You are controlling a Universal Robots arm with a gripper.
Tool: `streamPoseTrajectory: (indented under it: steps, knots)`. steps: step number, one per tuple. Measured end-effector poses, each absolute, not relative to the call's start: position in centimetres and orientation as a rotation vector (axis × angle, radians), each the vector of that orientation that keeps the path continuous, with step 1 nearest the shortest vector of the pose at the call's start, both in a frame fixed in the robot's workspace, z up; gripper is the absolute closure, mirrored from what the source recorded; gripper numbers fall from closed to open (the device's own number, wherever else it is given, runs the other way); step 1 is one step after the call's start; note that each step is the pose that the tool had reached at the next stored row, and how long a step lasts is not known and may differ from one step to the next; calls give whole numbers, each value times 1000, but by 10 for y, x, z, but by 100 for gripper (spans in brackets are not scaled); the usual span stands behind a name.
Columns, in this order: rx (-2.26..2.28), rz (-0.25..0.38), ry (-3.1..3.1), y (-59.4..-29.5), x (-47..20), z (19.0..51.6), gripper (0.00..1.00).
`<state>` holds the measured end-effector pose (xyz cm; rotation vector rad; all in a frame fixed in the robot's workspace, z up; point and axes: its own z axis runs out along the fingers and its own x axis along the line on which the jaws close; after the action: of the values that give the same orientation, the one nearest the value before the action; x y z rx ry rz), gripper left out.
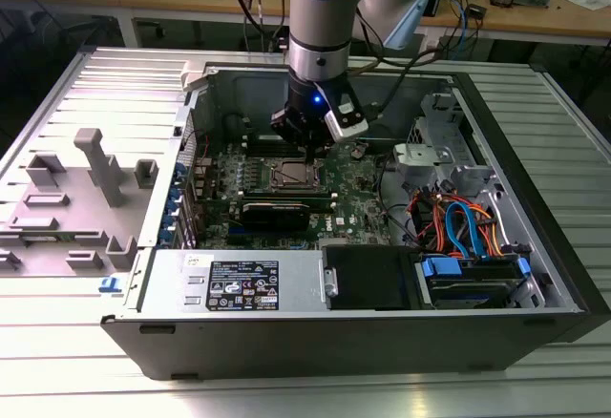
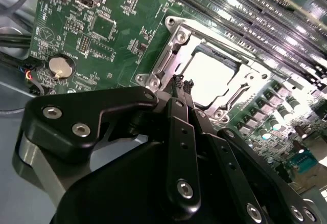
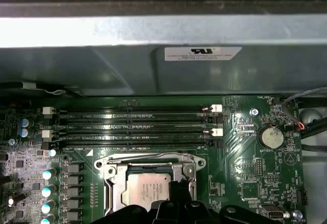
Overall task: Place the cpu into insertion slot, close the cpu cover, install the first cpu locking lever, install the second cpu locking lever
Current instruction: 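Install the second cpu locking lever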
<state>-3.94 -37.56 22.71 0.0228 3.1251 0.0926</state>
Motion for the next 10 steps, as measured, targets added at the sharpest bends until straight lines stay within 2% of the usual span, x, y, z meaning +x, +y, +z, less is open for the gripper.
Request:
streamPoseTrajectory:
  steps: [10]
  knots:
    - [23,100,3125,-384,-39,227,89]
